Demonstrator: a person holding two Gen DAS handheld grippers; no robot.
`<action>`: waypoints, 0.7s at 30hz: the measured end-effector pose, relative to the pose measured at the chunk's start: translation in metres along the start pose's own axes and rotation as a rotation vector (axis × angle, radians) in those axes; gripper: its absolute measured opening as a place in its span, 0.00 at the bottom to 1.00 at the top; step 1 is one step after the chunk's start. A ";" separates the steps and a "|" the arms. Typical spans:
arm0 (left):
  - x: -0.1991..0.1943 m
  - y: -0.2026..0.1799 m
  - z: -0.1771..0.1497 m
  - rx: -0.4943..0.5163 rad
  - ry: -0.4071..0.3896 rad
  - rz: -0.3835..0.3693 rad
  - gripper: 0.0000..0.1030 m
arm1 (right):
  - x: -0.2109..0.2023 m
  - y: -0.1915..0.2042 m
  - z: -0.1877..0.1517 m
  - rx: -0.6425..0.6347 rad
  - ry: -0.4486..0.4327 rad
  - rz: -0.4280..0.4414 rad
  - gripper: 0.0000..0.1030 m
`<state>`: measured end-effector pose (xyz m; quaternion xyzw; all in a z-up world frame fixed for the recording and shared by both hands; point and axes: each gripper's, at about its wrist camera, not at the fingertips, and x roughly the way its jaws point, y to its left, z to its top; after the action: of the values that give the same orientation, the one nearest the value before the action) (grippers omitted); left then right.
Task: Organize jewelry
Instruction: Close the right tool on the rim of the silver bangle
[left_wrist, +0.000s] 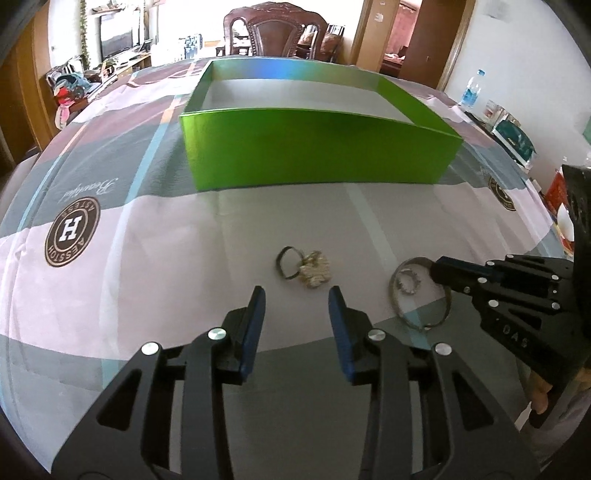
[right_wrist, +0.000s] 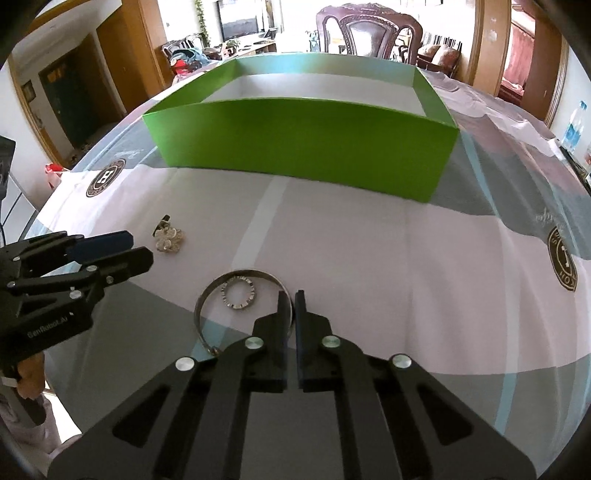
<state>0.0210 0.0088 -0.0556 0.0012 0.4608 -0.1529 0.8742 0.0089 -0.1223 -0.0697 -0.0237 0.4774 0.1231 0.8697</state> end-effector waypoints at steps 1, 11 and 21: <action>0.000 -0.002 0.001 0.002 -0.005 -0.008 0.34 | -0.001 0.000 0.000 0.002 -0.006 -0.003 0.04; 0.015 -0.014 0.008 -0.001 0.009 -0.047 0.32 | -0.016 -0.025 0.006 0.081 -0.050 -0.055 0.04; 0.028 -0.009 0.022 -0.021 -0.013 0.001 0.34 | -0.009 -0.032 0.002 0.104 -0.029 -0.072 0.04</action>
<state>0.0508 -0.0099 -0.0641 -0.0086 0.4564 -0.1478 0.8774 0.0134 -0.1547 -0.0638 0.0061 0.4692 0.0671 0.8805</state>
